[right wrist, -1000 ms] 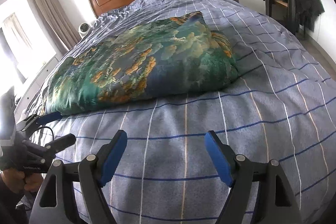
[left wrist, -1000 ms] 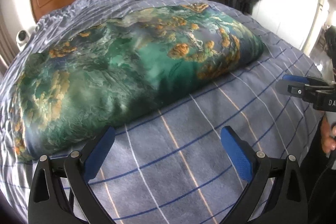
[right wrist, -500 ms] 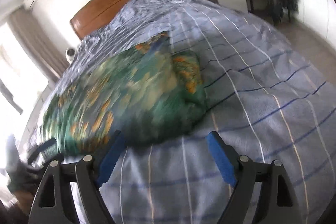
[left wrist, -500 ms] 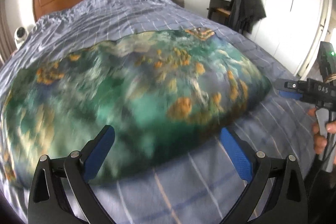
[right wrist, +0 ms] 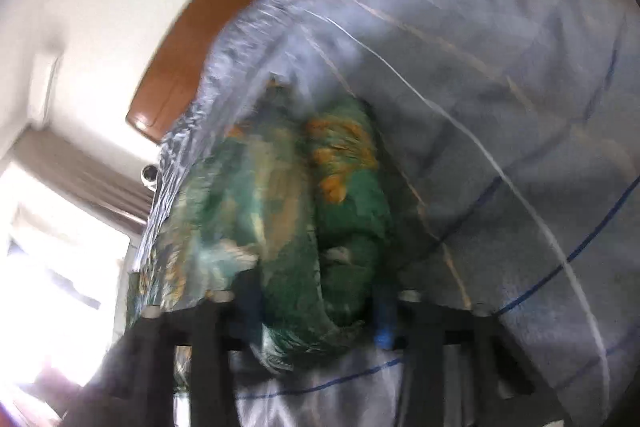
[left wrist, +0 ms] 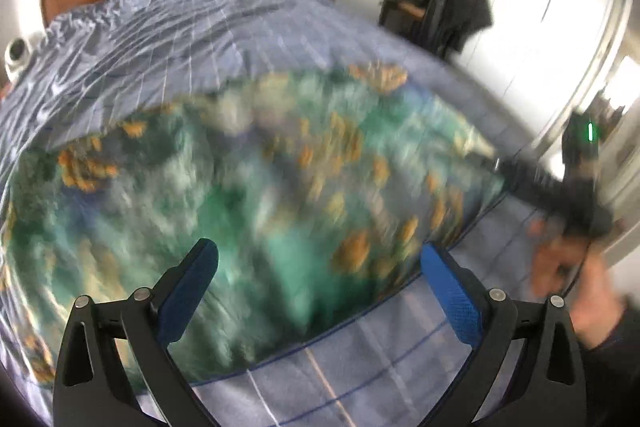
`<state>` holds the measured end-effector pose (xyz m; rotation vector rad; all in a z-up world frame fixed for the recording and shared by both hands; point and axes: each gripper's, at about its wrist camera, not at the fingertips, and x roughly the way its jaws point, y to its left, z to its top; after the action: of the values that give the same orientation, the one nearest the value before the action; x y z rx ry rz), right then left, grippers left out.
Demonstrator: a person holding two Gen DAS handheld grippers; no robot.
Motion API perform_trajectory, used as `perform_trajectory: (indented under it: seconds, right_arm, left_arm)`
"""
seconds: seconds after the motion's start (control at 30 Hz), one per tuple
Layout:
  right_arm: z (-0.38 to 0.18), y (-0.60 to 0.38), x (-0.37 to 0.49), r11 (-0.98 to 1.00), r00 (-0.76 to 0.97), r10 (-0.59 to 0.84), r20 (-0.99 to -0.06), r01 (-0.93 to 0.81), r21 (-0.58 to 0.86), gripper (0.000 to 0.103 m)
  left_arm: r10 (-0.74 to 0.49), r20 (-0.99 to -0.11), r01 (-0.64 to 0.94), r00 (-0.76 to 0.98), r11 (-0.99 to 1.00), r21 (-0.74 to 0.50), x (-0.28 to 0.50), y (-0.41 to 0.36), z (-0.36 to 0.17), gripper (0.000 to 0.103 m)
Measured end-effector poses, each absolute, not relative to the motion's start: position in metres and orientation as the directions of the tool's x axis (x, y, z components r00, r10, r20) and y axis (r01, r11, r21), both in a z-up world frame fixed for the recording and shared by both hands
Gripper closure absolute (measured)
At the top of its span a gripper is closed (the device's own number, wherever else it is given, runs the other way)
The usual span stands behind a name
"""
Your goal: Fold large clothes
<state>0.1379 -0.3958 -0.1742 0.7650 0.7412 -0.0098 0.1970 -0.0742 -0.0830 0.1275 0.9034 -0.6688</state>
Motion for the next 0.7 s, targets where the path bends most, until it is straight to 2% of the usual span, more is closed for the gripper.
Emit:
perform_trajectory:
  seconds: [0.17,0.33,0.47,0.6,0.63,0.7]
  right_arm:
    - [-0.090,-0.330,0.119,0.917,0.835,0.172,-0.523,0.059,0.395,0.071]
    - [-0.028,-0.242,0.105,0.976,0.870,0.213,-0.445,-0.172,0.132,0.071]
    - [-0.013,-0.165,0.092,0.943,0.864,0.262,-0.429,-0.323,-0.074,0.071]
    - [-0.021,-0.100,0.064,0.854,0.870,0.264,-0.417,-0.412,-0.319,0.071]
    - [-0.024,-0.088,0.059,0.827,0.871,0.266,-0.413,-0.426,-0.366,0.071]
    - [-0.031,-0.072,0.051,0.788,0.866,0.278,-0.416,-0.454,-0.416,0.071]
  left_arm:
    - [-0.599,-0.712,0.679,0.367,0.695,-0.235,0.209,-0.086,-0.009,0.002]
    - [-0.672,-0.708,0.725,0.218,0.597,-0.343,0.220,-0.090,0.028,0.002]
    - [-0.617,-0.751,0.693,0.235,0.648,-0.316,0.231,-0.075,0.030,0.001]
    - [-0.511,-0.817,0.612,0.269,0.746,-0.265,0.241,-0.062,0.015,0.001]
    - [-0.478,-0.832,0.597,0.281,0.766,-0.238,0.242,-0.060,0.008,0.004]
    - [-0.414,-0.858,0.562,0.304,0.805,-0.189,0.244,-0.055,-0.005,0.042]
